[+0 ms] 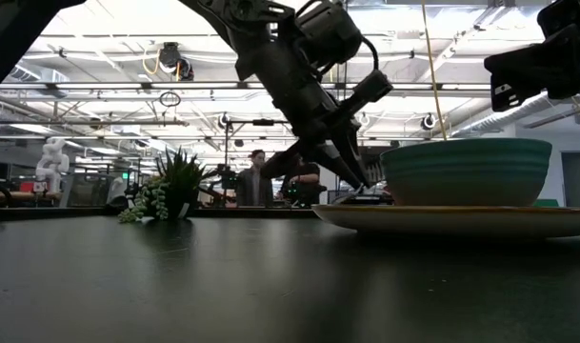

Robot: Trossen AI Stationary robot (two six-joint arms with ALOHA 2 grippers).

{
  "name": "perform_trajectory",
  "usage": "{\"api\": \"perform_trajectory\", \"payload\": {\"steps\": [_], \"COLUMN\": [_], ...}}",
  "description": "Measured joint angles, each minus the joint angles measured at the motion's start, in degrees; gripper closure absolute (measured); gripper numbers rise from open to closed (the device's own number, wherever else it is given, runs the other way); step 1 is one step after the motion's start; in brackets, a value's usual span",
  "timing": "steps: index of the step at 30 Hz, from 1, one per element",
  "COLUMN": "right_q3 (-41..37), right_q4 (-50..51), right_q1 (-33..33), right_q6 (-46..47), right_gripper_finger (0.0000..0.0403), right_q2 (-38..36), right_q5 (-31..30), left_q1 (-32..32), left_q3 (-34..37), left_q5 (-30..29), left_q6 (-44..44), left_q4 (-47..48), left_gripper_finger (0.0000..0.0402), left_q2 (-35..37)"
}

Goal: Set table place
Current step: Put the blue fork on the orange plate to the left of the green bowl

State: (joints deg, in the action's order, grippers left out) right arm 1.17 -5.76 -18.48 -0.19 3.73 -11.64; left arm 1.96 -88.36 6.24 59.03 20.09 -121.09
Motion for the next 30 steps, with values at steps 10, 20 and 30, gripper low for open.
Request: {"api": "perform_trajectory", "payload": {"steps": [10, 20, 30], "right_q3": [0.00, -0.01, 0.00], "right_q4": [0.00, -0.05, 0.00], "right_q1": [0.02, 0.00, 0.00], "right_q6": [-0.02, -0.32, -0.44], "right_gripper_finger": [0.0403, 0.0403, 0.0403], "right_q2": [0.04, 0.46, 0.50], "right_q5": [-0.02, -0.02, -0.02], "left_q1": [0.44, 0.66, 0.66], "left_q3": [-0.04, -0.02, -0.04], "left_q5": [2.46, 4.15, 3.16], "left_q6": [-1.53, -3.08, -3.92], "left_q4": [-2.89, -3.88, -4.06], "left_gripper_finger": [0.0394, 0.0394, 0.0395], "left_q2": [-2.89, -4.42, -4.42]}}
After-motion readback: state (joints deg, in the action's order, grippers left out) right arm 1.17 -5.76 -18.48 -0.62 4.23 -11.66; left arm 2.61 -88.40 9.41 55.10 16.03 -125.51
